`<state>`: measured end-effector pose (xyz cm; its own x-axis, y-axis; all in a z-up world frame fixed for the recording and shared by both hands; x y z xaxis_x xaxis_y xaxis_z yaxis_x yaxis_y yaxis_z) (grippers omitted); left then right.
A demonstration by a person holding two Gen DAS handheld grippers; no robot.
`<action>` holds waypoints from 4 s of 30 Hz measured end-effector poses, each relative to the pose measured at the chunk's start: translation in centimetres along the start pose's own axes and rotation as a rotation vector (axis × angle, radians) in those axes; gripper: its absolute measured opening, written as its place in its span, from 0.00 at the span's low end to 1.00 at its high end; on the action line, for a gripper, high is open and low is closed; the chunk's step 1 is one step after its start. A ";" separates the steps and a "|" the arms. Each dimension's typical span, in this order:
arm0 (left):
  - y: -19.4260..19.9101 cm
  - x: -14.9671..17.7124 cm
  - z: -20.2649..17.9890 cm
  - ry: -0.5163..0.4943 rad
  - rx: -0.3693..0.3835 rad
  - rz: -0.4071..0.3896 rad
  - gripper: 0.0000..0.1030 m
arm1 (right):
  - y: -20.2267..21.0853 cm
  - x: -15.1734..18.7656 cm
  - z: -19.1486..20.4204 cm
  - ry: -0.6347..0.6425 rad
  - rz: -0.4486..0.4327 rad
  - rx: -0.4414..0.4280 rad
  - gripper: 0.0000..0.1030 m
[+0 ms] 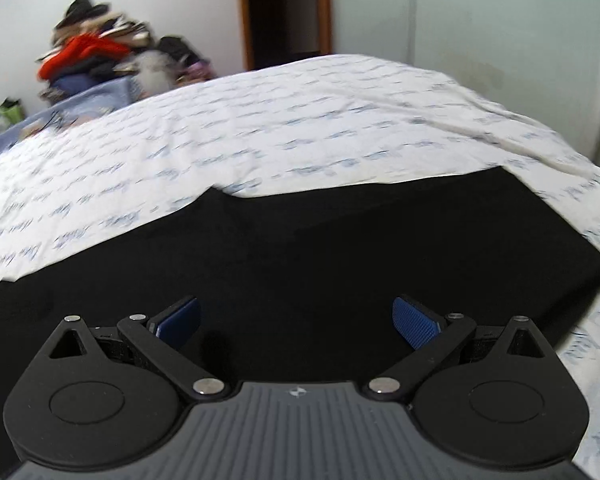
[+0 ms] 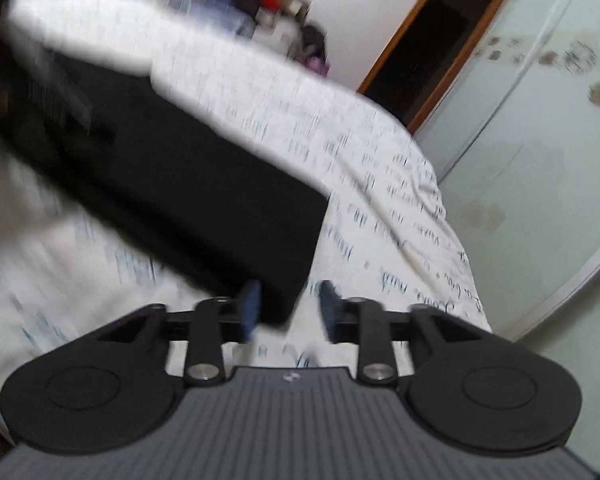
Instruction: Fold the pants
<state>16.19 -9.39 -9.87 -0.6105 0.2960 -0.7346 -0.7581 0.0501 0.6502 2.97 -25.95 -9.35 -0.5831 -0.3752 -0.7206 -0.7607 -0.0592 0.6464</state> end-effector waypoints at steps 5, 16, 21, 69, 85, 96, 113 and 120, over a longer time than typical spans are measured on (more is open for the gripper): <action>-0.6 1.2 0.7 0.011 0.009 0.034 1.00 | -1.1 -3.5 1.5 -0.206 -0.195 -0.202 0.67; 0.0 3.1 5.1 -0.028 -0.137 -0.012 1.00 | -8.3 -3.3 5.7 -0.189 -0.008 -0.183 1.00; 1.6 3.9 7.3 0.051 -0.142 -0.032 1.00 | -5.9 -5.8 4.5 -0.252 -0.111 -0.210 1.00; -5.0 3.0 23.1 0.313 -0.413 0.070 1.00 | -15.1 -9.1 10.6 -0.246 -0.059 -0.246 1.00; -4.6 3.8 23.5 0.320 -0.377 0.059 1.00 | -15.2 -9.5 11.0 -0.225 -0.027 -0.220 1.00; -0.4 5.8 28.6 0.472 -0.431 0.085 1.00 | -8.6 -15.9 20.8 0.320 -0.268 -0.059 1.00; 2.5 10.8 36.0 0.464 -0.731 0.165 1.00 | -8.5 -16.1 36.8 0.807 -0.356 -0.226 1.00; 1.0 13.2 36.9 0.593 -0.629 0.201 1.00 | -10.9 -17.4 40.1 0.867 -0.321 -0.250 1.00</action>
<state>15.82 29.80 -11.79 -0.6316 -0.3091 -0.7110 -0.5030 -0.5344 0.6792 9.97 18.32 -13.98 0.1333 -0.8551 -0.5010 -0.7064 -0.4366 0.5572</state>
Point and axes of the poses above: each gripper's, at about its wrist camera, not at the fingertips, and y roughly against the way its jaws point, z to its left, x to its underside, the point moved 9 cm from there along -y, roughly the way its jaws point, and after that the axes turned 12 degrees about -x, right-handed, at the moved point
